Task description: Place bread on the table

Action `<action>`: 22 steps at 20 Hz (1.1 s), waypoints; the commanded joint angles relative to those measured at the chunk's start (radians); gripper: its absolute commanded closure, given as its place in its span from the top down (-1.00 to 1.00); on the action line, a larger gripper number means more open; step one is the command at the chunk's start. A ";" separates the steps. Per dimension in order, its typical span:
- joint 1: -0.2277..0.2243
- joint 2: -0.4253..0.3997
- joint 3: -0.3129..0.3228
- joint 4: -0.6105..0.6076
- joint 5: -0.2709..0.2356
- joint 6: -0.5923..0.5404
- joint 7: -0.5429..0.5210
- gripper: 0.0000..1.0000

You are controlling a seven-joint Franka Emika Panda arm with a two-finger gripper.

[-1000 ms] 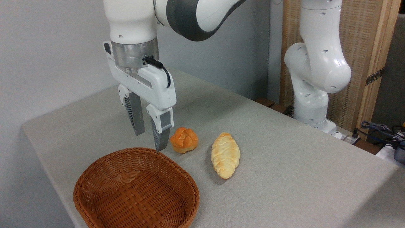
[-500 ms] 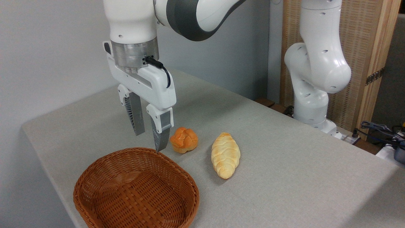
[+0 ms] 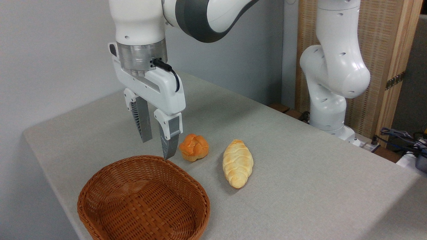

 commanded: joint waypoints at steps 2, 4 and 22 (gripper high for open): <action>-0.005 0.004 0.008 0.011 -0.006 0.008 -0.002 1.00; -0.004 0.003 0.009 0.011 -0.006 0.008 -0.002 1.00; -0.005 0.012 0.008 0.011 -0.004 0.008 -0.001 1.00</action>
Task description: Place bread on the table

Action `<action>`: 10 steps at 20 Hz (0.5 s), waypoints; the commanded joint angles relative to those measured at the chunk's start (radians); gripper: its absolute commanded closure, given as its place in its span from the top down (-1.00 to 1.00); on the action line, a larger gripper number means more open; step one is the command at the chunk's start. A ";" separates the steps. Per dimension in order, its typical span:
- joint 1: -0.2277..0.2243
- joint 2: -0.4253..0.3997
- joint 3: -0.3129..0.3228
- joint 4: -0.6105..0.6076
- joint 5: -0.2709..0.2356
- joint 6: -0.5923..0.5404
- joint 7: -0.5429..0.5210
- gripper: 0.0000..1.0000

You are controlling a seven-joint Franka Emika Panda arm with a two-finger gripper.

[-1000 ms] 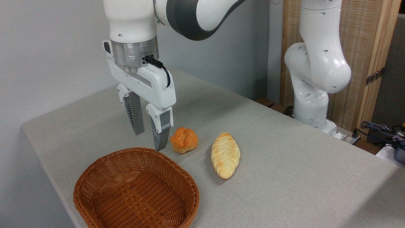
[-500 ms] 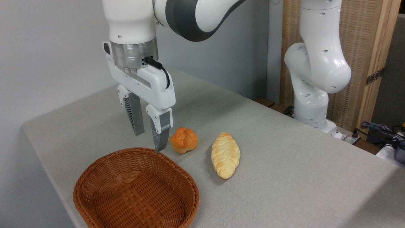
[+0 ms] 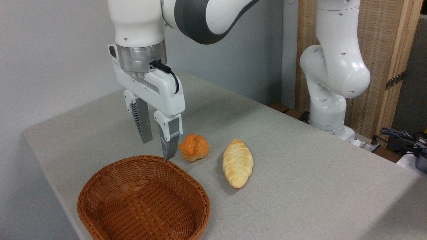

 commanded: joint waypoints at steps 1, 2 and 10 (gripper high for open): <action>-0.005 0.006 0.009 0.010 -0.004 0.008 -0.001 1.00; -0.005 0.004 0.009 0.010 -0.007 0.008 -0.002 1.00; -0.005 0.004 0.009 0.012 -0.007 0.005 -0.010 1.00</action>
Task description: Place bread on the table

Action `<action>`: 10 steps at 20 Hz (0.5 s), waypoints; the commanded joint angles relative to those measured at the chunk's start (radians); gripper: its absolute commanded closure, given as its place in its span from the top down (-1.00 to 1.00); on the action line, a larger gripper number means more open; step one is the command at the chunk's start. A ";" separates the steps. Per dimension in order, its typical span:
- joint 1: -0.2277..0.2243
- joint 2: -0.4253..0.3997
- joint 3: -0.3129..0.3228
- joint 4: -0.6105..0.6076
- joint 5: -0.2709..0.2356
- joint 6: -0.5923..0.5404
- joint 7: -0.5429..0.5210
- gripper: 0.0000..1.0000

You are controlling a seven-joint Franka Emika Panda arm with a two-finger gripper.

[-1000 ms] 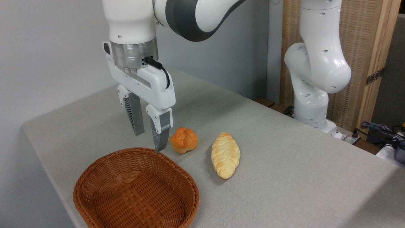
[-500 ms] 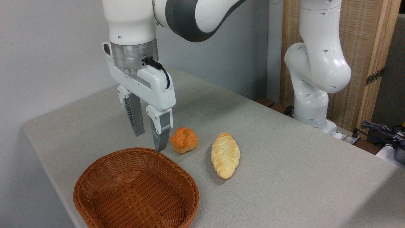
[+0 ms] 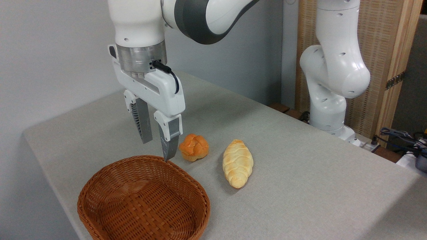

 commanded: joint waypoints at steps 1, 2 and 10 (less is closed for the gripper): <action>-0.005 0.004 0.008 0.012 -0.007 0.004 -0.013 1.00; -0.005 0.004 0.008 0.012 -0.007 0.005 -0.013 1.00; -0.005 0.004 0.010 0.012 -0.007 -0.004 -0.004 1.00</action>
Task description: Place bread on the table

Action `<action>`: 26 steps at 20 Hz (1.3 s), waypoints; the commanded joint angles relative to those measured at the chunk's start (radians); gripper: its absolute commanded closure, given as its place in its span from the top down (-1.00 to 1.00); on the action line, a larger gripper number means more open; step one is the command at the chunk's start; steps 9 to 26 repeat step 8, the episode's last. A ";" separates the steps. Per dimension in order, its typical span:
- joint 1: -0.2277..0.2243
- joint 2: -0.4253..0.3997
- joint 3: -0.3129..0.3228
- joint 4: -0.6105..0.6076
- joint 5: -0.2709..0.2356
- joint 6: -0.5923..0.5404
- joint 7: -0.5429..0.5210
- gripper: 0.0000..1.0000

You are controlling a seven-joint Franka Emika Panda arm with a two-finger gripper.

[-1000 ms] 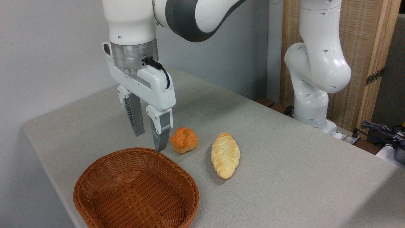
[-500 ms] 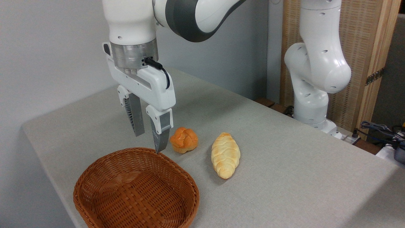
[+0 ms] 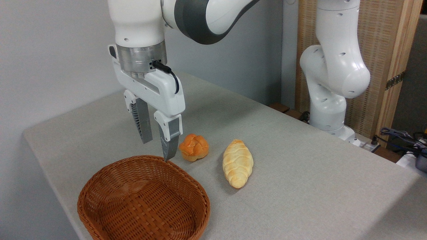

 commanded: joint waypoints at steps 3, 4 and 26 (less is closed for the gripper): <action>-0.008 -0.011 0.007 -0.012 -0.006 -0.012 -0.002 1.00; -0.011 -0.027 0.005 -0.037 -0.006 -0.012 -0.001 1.00; -0.016 -0.070 0.001 -0.095 -0.005 -0.010 0.004 1.00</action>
